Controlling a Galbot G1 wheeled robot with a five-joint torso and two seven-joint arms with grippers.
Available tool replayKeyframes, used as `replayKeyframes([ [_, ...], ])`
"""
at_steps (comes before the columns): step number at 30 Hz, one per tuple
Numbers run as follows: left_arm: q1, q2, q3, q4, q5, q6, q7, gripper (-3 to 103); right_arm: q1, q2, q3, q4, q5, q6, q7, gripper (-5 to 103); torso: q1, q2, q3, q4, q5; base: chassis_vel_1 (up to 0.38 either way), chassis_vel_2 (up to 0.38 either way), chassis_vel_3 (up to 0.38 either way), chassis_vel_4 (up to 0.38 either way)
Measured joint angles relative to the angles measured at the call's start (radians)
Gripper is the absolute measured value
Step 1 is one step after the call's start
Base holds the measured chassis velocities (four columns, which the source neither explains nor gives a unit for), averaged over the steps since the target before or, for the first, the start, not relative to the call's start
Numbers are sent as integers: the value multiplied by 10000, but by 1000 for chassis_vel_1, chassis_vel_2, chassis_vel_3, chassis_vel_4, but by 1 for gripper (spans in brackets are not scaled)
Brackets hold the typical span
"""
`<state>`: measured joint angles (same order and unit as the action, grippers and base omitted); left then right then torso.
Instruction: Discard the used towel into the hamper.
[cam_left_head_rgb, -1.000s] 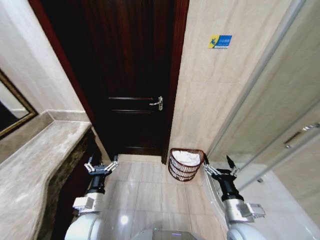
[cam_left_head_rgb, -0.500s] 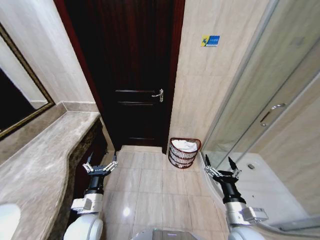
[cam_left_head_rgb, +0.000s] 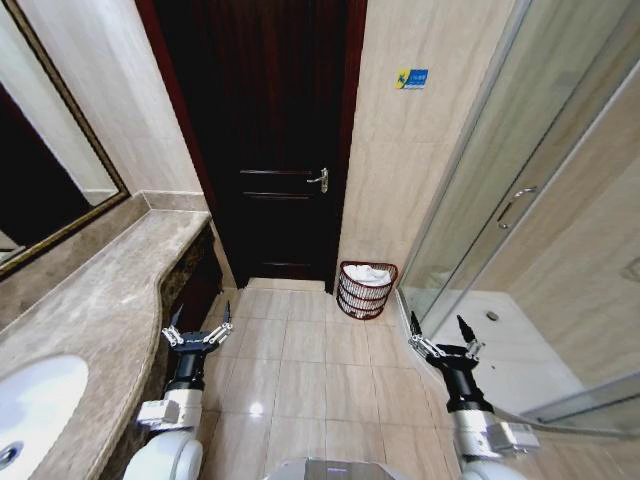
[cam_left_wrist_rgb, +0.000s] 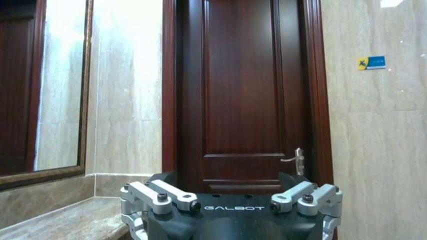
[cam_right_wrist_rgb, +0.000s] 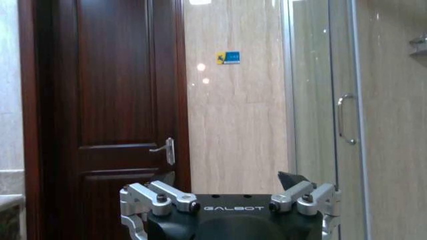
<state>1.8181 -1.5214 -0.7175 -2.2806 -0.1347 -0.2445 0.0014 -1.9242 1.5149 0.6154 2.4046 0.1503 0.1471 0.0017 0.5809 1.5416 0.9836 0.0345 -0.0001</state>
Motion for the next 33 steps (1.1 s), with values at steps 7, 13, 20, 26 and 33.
replayKeyframes([
  [7,18,-38,23,-7,24,-63,116,100,-197,-120,17,-44,75,298,76,100,0,-3,-1,1,4,168,-184,-177,176],
  [13,33,-69,136,-54,53,-95,129,100,-307,-118,17,40,136,447,123,100,-4,-3,-3,0,2,134,-144,-141,146],
  [20,62,-108,408,-279,55,16,-97,100,-256,-104,157,-23,194,453,132,100,-4,-4,-3,-1,2,46,-33,-35,41],
  [26,35,-42,542,-288,163,194,-273,100,-161,-90,275,-241,-13,185,111,100,3,-8,-2,0,2,0,0,0,0],
  [33,17,-31,556,-266,164,214,-274,100,-134,-92,279,-277,-49,173,111,100,-1,-7,-3,-1,1,0,0,0,0],
])
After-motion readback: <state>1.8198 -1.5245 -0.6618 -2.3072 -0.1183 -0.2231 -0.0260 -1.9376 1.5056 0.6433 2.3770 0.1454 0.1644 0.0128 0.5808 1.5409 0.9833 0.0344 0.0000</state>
